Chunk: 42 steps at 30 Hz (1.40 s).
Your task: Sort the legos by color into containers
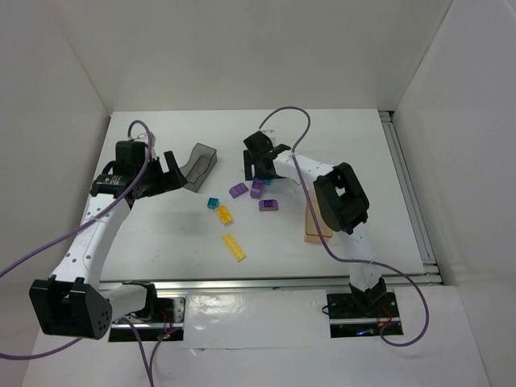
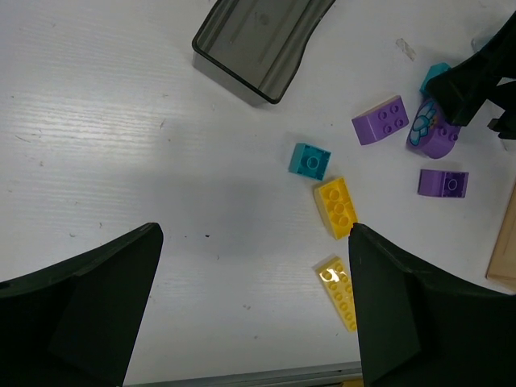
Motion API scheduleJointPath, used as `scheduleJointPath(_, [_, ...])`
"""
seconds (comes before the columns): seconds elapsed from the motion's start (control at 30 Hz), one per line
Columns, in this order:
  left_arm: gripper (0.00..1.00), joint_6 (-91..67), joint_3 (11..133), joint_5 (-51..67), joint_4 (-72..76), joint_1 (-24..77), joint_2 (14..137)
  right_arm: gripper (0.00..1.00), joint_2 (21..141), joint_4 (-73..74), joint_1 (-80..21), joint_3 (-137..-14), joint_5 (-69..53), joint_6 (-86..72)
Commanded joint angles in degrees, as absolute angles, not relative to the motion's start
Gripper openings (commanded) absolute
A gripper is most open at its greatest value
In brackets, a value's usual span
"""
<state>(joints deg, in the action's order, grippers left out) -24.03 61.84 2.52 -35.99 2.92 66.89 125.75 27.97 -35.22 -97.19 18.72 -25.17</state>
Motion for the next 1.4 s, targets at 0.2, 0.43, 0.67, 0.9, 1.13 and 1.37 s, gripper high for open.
scheduleJointPath(0.2, [1.0,-23.3,62.1,3.2,-35.2,3.0,67.7,1.0,129.6,32.1,-35.4,-100.9,17.9,-22.4])
scheduleJointPath(0.43, [1.0,-23.3,62.1,3.2,-35.2,3.0,68.2,0.75,128.3,30.8,-36.6,-99.8,17.4,-23.6])
scheduleJointPath(0.67, [1.0,-23.3,62.7,3.2,-35.2,3.0,68.2,0.67,123.7,31.3,-37.7,-101.6,19.9,-23.6])
scheduleJointPath(0.9, [1.0,-22.6,62.1,8.1,-34.7,5.2,69.6,0.67,115.9,31.8,-36.4,-102.1,19.2,-22.5])
scheduleJointPath(1.13, [1.0,-21.5,63.3,3.7,-37.0,12.0,74.4,0.67,110.8,30.6,-30.1,-95.0,21.8,-24.3])
scheduleJointPath(1.37, [1.0,-22.1,63.3,2.5,-36.4,16.1,77.3,0.8,110.0,29.1,-27.0,-90.5,22.9,-28.3])
